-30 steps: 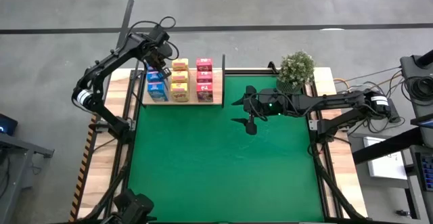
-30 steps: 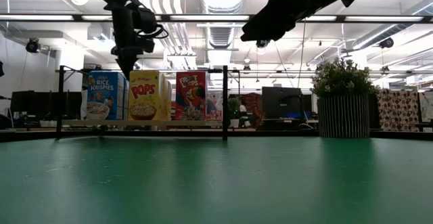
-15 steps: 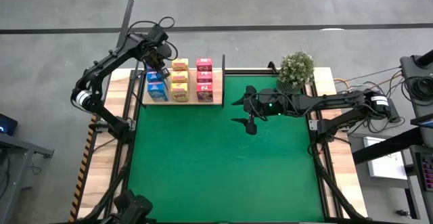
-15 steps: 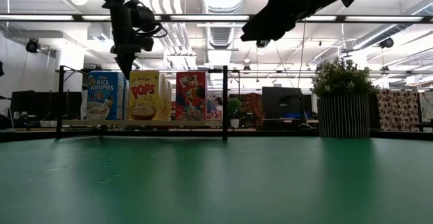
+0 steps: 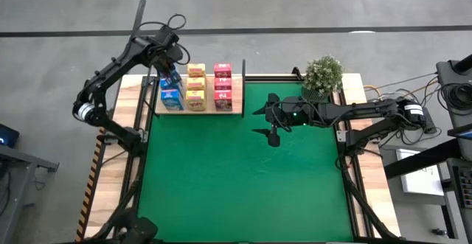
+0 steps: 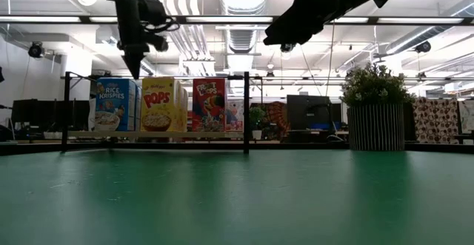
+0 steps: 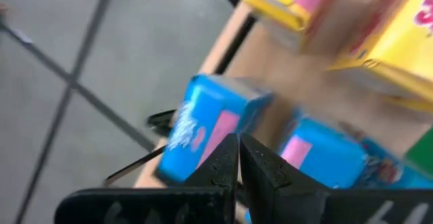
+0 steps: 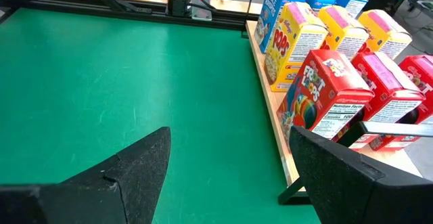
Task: Stack cereal on shelf
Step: Adjust the top blue cereal box on the shelf
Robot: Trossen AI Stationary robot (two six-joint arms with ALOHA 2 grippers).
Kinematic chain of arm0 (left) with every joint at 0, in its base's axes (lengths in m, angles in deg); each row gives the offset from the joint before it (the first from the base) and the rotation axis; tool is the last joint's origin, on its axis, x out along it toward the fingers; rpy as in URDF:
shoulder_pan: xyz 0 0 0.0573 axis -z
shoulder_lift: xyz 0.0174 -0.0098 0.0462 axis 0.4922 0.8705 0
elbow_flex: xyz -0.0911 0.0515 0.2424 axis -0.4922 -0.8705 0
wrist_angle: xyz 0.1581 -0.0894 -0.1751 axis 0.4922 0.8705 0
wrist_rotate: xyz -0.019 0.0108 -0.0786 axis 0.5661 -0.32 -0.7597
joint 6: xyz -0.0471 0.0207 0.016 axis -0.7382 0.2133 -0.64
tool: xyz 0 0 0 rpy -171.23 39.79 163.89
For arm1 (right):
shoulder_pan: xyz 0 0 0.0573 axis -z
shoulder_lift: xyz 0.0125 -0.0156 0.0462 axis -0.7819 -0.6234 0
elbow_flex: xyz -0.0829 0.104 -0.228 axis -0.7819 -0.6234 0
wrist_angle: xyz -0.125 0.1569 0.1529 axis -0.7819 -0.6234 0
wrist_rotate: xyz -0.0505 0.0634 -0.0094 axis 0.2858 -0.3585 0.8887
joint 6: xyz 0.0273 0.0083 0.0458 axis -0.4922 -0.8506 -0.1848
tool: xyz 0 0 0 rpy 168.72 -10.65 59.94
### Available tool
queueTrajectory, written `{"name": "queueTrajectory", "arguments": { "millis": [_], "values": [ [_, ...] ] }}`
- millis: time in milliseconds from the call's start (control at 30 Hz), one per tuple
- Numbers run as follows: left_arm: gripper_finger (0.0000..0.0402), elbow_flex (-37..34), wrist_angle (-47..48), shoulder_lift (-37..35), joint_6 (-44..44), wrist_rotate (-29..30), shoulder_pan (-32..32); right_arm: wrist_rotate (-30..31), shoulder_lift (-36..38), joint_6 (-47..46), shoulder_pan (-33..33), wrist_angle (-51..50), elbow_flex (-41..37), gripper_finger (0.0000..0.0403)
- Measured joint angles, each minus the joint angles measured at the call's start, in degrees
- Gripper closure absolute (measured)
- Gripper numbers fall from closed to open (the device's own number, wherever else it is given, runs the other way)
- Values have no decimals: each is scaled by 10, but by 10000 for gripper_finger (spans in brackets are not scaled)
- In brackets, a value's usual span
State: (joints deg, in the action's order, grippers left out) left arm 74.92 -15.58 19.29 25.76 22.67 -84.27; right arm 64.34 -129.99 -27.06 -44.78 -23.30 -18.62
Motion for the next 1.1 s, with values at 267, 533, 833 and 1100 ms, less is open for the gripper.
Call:
{"name": "queueTrajectory", "arguments": {
  "millis": [267,533,833,1100],
  "values": [
    [402,0,-9,-28,4,94,-21,0,0,1,0,2,0,113],
    [402,-16,-7,-13,-27,95,-49,0,0,1,0,2,0,113],
    [402,-19,2,-3,-73,96,-58,0,0,4,0,2,0,113],
    [402,-28,1,-3,-99,96,-61,0,0,5,0,2,0,113]
  ]
}}
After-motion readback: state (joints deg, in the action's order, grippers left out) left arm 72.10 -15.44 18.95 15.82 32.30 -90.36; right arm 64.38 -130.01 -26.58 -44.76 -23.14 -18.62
